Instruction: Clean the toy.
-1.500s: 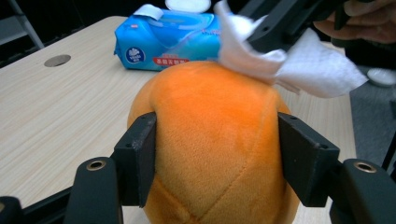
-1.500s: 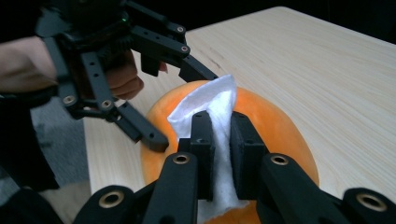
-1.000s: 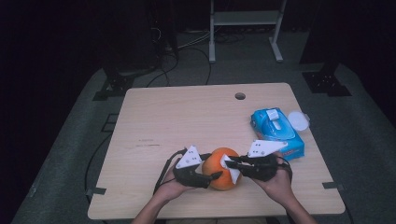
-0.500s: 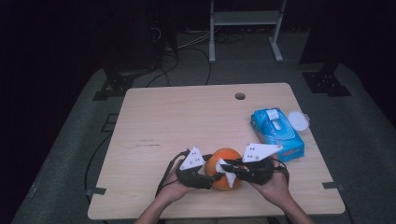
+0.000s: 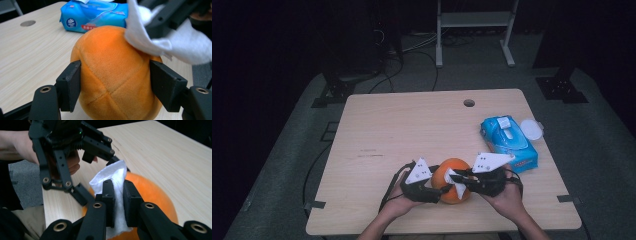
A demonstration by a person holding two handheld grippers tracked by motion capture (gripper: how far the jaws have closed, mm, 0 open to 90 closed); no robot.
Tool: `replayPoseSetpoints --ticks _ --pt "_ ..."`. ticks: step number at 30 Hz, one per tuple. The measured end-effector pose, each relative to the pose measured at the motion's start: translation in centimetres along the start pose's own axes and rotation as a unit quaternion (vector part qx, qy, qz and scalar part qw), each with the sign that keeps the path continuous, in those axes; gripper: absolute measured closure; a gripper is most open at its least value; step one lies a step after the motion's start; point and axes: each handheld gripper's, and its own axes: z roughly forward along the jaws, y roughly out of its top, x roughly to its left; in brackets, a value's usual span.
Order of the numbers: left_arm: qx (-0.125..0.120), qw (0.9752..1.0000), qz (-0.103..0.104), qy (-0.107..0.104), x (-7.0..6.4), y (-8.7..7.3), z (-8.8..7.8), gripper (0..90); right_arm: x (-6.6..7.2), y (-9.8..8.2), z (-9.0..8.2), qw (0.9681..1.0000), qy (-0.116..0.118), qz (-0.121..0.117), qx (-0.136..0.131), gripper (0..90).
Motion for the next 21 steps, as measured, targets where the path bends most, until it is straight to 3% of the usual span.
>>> replayPoseSetpoints --ticks 4,6,9,11,13,18,21 --pt "-0.004 0.9999 -0.010 -0.005 0.3 -0.3 0.0 29.5 -1.2 -0.7 -0.6 0.9997 -0.018 0.013 0.002 80.5" --pt "-0.005 0.9999 -0.009 -0.005 0.2 -0.2 0.1 28.8 -1.5 -1.0 -0.8 0.9995 -0.013 0.029 -0.004 80.6" --pt "-0.004 0.9999 0.011 -0.006 -0.4 0.1 0.3 28.7 -0.5 -0.5 -0.4 0.9999 -0.003 0.017 -0.003 80.5" --pt "-0.005 0.9995 0.031 -0.008 -0.8 0.1 0.4 29.2 0.3 0.1 0.2 0.9998 0.017 0.007 -0.008 80.6" --pt "-0.003 0.9990 0.045 -0.009 -1.0 0.1 0.4 29.5 0.8 0.4 0.5 0.9998 0.016 -0.008 -0.004 80.6" --pt "-0.001 0.9991 0.040 -0.016 -0.3 -0.4 0.0 30.6 -0.7 -0.2 -0.6 0.9998 -0.010 0.012 -0.013 80.6" --pt "0.002 0.9996 0.012 -0.025 0.6 -0.8 -0.3 28.6 -2.3 -1.4 -1.2 0.9988 -0.029 0.039 -0.007 80.6"
